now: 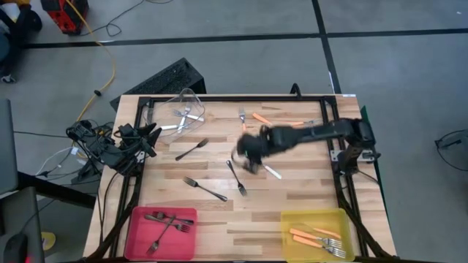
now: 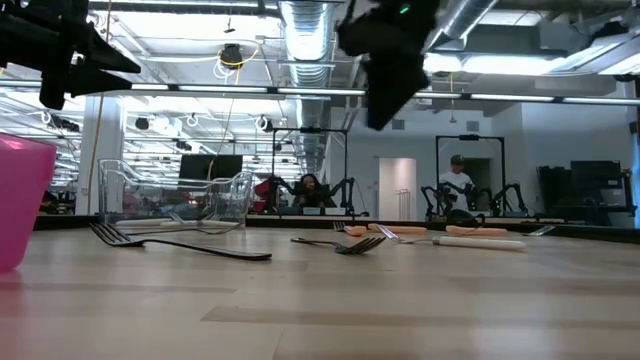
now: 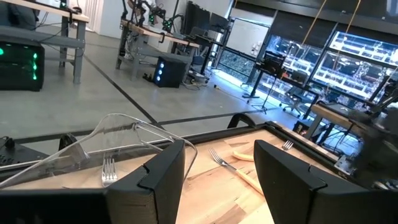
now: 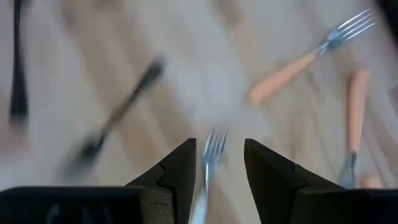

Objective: Sort silverware by color (type)
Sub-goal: Put the orange fork into the yellow bin

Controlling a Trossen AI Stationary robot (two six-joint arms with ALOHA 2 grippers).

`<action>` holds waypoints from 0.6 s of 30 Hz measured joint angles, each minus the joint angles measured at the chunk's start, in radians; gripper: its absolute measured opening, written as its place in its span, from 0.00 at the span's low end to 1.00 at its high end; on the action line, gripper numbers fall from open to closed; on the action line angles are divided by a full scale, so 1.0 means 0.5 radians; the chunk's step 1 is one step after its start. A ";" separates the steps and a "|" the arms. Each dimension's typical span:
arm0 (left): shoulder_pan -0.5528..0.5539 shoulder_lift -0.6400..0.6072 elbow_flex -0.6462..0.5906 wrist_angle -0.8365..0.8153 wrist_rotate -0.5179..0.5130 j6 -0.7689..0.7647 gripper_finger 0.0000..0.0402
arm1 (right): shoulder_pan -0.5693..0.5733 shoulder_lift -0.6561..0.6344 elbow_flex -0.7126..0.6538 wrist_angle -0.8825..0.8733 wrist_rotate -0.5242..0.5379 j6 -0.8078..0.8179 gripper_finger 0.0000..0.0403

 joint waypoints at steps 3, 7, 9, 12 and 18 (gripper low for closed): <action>0.000 0.000 0.000 0.000 0.001 -0.003 0.44 | -0.206 0.001 0.000 0.242 0.000 0.100 0.39; 0.000 0.000 0.000 0.000 0.001 -0.006 0.44 | -0.425 0.001 0.000 0.416 0.002 0.245 0.39; 0.000 0.000 0.000 0.000 0.002 -0.006 0.44 | -0.495 0.001 -0.004 0.469 0.003 0.250 0.39; 0.000 0.000 0.000 0.000 0.002 -0.006 0.44 | -0.546 0.001 -0.088 0.620 0.032 0.308 0.39; 0.000 0.000 0.000 0.000 0.001 -0.005 0.44 | -0.559 0.002 -0.277 0.792 0.076 0.350 0.39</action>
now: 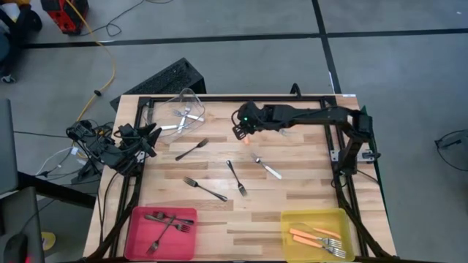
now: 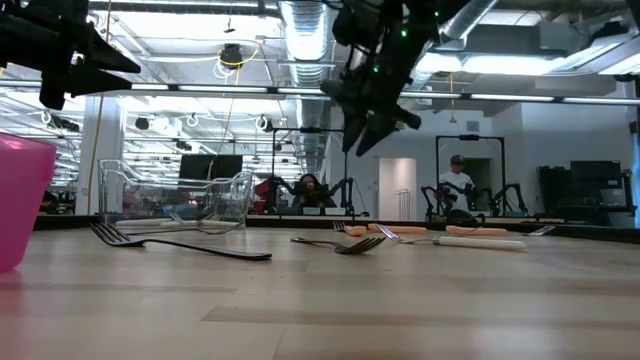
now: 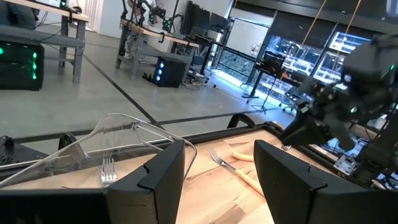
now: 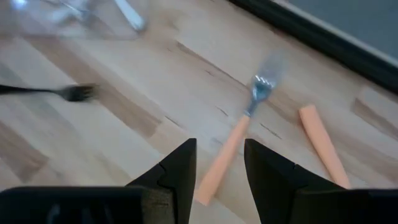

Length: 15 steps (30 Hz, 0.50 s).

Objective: Sort silverware by color (type)
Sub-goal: Put the orange fork into the yellow bin

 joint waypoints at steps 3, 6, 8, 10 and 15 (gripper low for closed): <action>0.001 0.000 0.000 0.000 -0.001 0.000 0.44 | 0.001 0.002 -0.085 0.023 0.073 0.097 0.39; 0.000 -0.001 0.000 0.000 -0.001 0.000 0.44 | 0.001 0.000 -0.162 0.102 0.100 0.146 0.39; 0.000 0.000 0.000 0.000 -0.001 0.000 0.44 | 0.001 0.001 -0.222 0.169 0.108 0.152 0.39; 0.000 -0.001 0.000 0.000 -0.002 0.000 0.44 | 0.005 0.001 -0.295 0.293 0.145 0.190 0.39; 0.000 0.000 0.000 0.000 -0.003 -0.003 0.44 | 0.005 0.001 -0.411 0.493 0.197 0.236 0.39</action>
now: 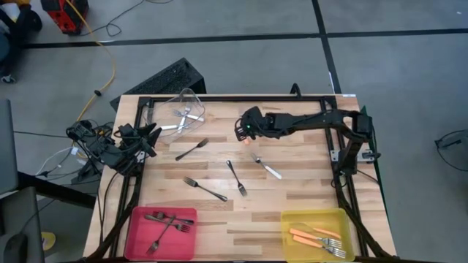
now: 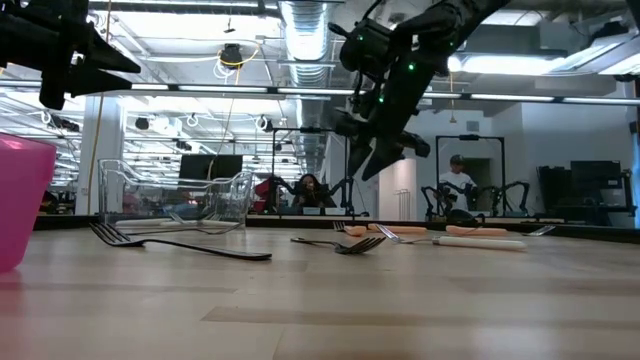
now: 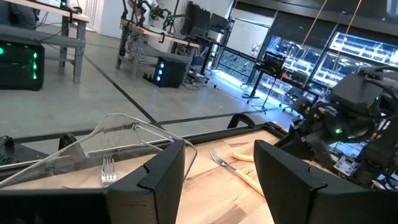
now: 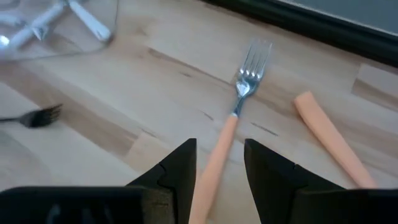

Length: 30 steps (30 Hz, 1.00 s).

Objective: Sort silverware by color (type)
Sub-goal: Put the orange fork into the yellow bin

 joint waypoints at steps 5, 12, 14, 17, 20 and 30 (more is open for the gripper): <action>0.000 0.000 0.000 0.000 -0.002 -0.008 0.44 | 0.011 -0.001 -0.114 0.188 0.092 0.020 0.39; 0.000 0.000 0.000 0.000 -0.003 -0.010 0.44 | 0.069 0.069 -0.184 0.416 0.164 -0.094 0.39; 0.000 0.000 0.000 0.000 -0.003 -0.010 0.44 | 0.083 0.123 -0.192 0.439 0.156 -0.154 0.39; 0.000 0.000 0.000 0.000 -0.003 -0.010 0.44 | 0.109 0.260 -0.145 0.560 0.159 -0.205 0.40; 0.001 0.000 0.000 0.001 -0.002 -0.011 0.44 | 0.109 0.359 -0.096 0.502 0.160 -0.260 0.43; 0.001 -0.001 0.000 0.001 -0.005 -0.011 0.44 | 0.100 0.424 0.028 0.384 0.284 -0.234 0.58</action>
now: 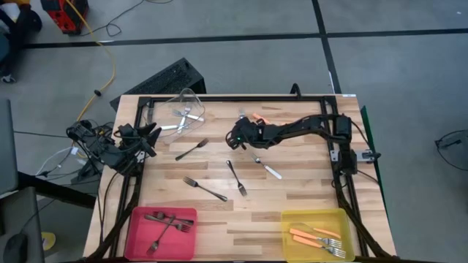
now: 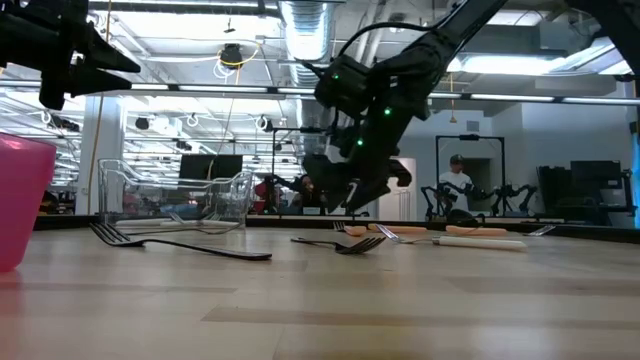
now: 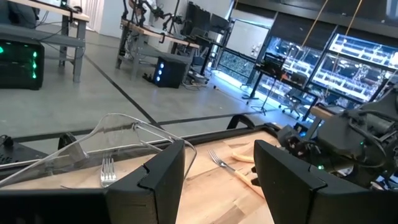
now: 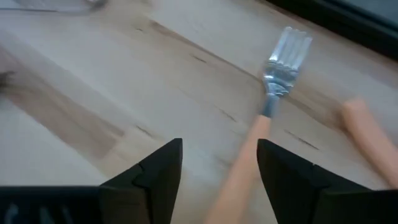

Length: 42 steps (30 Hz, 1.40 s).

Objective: Sort silverware by color (type)
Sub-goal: Put the orange fork into the yellow bin

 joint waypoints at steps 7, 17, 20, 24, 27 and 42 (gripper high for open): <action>0.000 0.000 0.000 -0.001 0.002 0.000 0.44 | -0.053 0.001 -0.001 -0.059 -0.066 0.154 0.57; 0.000 0.000 0.000 -0.001 0.003 -0.014 0.44 | -0.043 0.035 -0.049 -0.011 -0.041 0.233 0.57; 0.000 0.000 0.000 -0.001 0.003 -0.014 0.44 | -0.038 0.090 -0.054 0.007 -0.049 0.237 0.57; 0.000 0.000 0.000 -0.001 0.005 -0.014 0.44 | -0.033 0.180 -0.042 0.091 -0.055 0.274 0.57; -0.001 0.000 0.000 0.000 0.012 -0.014 0.44 | -0.024 0.210 -0.041 0.112 -0.033 0.293 0.57; -0.001 0.000 0.000 -0.014 0.007 -0.023 0.44 | -0.024 0.215 -0.046 0.060 -0.056 0.375 0.25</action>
